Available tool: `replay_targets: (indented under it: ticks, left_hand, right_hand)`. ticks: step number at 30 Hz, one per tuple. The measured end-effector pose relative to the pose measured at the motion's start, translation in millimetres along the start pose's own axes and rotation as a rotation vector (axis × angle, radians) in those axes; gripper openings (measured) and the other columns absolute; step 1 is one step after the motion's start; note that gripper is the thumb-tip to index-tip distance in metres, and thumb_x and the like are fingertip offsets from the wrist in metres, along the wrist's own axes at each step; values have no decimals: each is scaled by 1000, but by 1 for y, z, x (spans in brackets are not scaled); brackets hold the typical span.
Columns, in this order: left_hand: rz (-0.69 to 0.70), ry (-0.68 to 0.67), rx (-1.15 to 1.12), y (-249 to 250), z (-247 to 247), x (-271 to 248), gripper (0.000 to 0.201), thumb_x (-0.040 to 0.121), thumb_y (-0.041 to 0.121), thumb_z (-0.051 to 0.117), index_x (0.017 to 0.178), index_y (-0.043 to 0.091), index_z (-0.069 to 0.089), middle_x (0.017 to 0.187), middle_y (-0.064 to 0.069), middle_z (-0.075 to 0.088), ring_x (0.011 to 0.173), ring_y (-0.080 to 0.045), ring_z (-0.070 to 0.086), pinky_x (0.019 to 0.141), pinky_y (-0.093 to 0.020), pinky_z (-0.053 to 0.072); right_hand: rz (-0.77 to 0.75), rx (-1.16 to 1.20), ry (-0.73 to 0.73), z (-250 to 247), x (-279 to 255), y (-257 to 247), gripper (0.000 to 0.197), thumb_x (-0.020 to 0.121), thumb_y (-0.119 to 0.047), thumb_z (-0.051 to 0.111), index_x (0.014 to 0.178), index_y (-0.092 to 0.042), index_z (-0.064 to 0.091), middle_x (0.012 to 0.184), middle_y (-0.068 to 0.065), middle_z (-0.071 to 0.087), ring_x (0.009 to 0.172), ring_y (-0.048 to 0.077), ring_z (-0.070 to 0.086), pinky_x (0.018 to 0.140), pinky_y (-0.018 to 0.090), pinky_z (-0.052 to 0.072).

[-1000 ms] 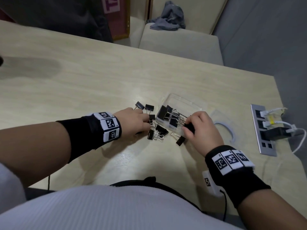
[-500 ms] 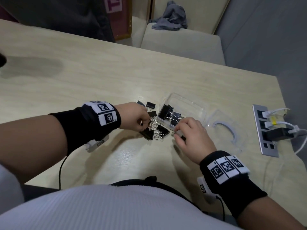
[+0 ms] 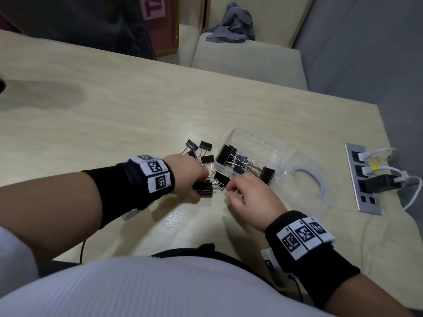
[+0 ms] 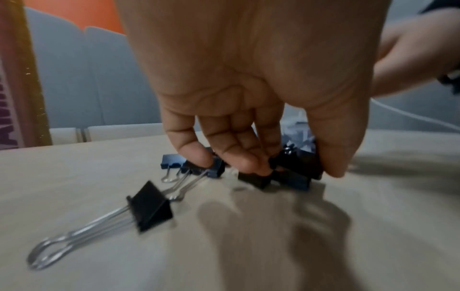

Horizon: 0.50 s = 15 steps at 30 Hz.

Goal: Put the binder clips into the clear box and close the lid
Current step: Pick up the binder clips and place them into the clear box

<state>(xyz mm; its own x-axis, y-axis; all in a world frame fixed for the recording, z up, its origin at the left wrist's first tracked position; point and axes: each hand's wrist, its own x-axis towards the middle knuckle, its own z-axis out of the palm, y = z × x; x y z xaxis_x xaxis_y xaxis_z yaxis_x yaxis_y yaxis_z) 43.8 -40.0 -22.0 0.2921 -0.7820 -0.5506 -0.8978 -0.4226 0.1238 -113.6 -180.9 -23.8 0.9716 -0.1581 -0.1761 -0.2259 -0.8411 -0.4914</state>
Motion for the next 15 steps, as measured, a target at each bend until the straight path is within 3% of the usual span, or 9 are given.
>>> replay_targets:
  ticks: [3, 5, 7, 9, 11, 13, 15]
  left_hand:
    - [23, 112, -139, 3, -17, 0, 42, 69, 54, 69, 96, 23, 62, 87, 2, 69, 75, -19, 58, 70, -32, 52]
    - [32, 200, -212, 10, -26, 0, 41, 69, 53, 70, 95, 22, 62, 85, 1, 70, 72, -19, 55, 71, -32, 52]
    - [42, 256, -275, 20, -33, 3, 44, 67, 53, 70, 95, 21, 61, 84, 1, 69, 73, -20, 57, 69, -33, 53]
    - [54, 283, -325, 27, -34, 6, 49, 65, 53, 72, 99, 20, 58, 85, 2, 70, 76, -21, 61, 69, -34, 53]
    - [61, 289, -380, 29, -35, 8, 53, 68, 51, 75, 108, 21, 56, 90, 4, 71, 79, -19, 62, 71, -32, 53]
    - [65, 293, -405, 24, -35, 8, 50, 74, 45, 73, 114, 22, 54, 96, 5, 70, 83, -18, 63, 72, -30, 51]
    - [51, 302, -394, 19, -36, 9, 41, 79, 38, 69, 115, 23, 55, 98, 6, 68, 86, -17, 63, 74, -30, 50]
  right_hand:
    - [109, 161, 20, -5, 0, -5, 17, 92, -40, 52, 92, -25, 61, 83, -7, 60, 79, 13, 58, 73, 32, 48]
    - [183, 319, 48, -7, 3, -9, 19, 93, -42, 51, 92, -25, 60, 80, -1, 67, 75, 14, 65, 68, 30, 50]
    - [241, 475, 91, -9, 7, -11, 18, 95, -36, 53, 96, -20, 61, 79, 4, 70, 68, 10, 68, 57, 17, 49]
    - [291, 554, 136, -14, 11, -10, 15, 96, -28, 53, 102, -16, 60, 73, 1, 69, 58, -1, 63, 50, 8, 43]
    - [329, 523, 178, -21, 13, -4, 18, 96, -26, 52, 110, -18, 59, 78, -4, 68, 65, 0, 63, 57, 11, 45]
    - [346, 410, 203, -30, 16, 7, 26, 97, -29, 49, 118, -18, 59, 97, 1, 69, 85, 14, 64, 72, 24, 46]
    - [368, 300, 191, -37, 18, 19, 33, 98, -29, 45, 127, -17, 56, 115, 4, 66, 101, 20, 60, 84, 28, 42]
